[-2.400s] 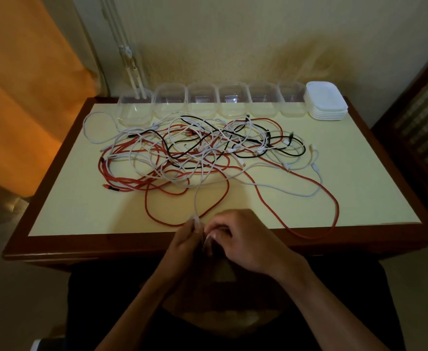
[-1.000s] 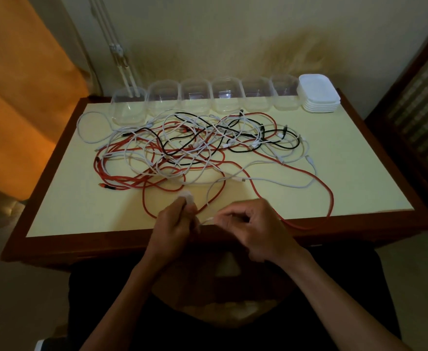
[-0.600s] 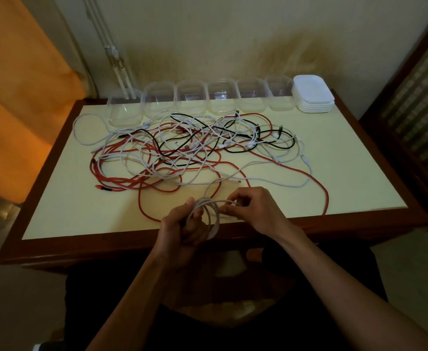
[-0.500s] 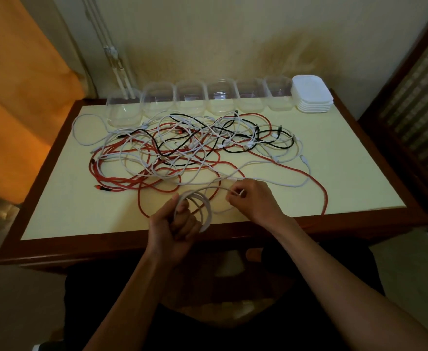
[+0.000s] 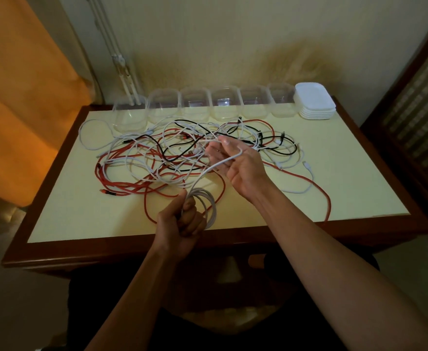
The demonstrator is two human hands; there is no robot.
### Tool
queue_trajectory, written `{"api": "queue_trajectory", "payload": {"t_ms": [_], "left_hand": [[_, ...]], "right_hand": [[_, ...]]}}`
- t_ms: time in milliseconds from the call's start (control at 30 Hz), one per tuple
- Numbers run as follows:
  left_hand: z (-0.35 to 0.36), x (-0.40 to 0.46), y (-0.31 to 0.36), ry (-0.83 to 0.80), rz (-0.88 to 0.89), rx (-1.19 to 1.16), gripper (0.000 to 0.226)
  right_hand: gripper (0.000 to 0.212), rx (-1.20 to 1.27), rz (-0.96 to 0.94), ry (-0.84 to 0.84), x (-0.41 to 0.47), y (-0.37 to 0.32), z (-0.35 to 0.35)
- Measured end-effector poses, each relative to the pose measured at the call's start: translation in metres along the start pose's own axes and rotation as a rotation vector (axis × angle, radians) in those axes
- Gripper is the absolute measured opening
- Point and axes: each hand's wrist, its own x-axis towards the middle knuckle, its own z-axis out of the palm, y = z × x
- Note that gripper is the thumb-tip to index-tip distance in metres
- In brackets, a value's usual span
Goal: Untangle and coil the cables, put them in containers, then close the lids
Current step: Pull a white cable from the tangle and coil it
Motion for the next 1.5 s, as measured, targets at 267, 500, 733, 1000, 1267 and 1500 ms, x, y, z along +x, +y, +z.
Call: {"api": "queue_trajectory", "payload": {"t_ms": [267, 500, 733, 1000, 1267, 1500], "left_hand": [[0.004, 0.005, 0.004, -0.021, -0.004, -0.030, 0.042], [0.022, 0.022, 0.025, -0.120, 0.015, -0.027, 0.045], [-0.003, 0.018, 0.029, -0.032, 0.018, -0.076, 0.039], [-0.030, 0.005, 0.013, 0.046, -0.023, -0.106, 0.040], [-0.040, -0.010, 0.006, -0.032, -0.187, -0.024, 0.043], [-0.027, -0.017, -0.010, -0.064, -0.196, -0.076, 0.041]], "right_hand": [[0.019, -0.199, -0.118, 0.211, 0.018, -0.012, -0.016], [0.061, -1.038, -0.181, 0.318, 0.047, -0.013, -0.044], [0.047, -1.357, -0.472, 0.195, -0.030, -0.029, -0.047], [0.077, -1.350, 0.463, -0.297, -0.094, -0.025, -0.053], [0.097, -1.231, 0.078, -0.132, -0.090, -0.041, -0.043], [0.036, -1.301, -0.131, -0.284, -0.098, 0.027, -0.029]]}}
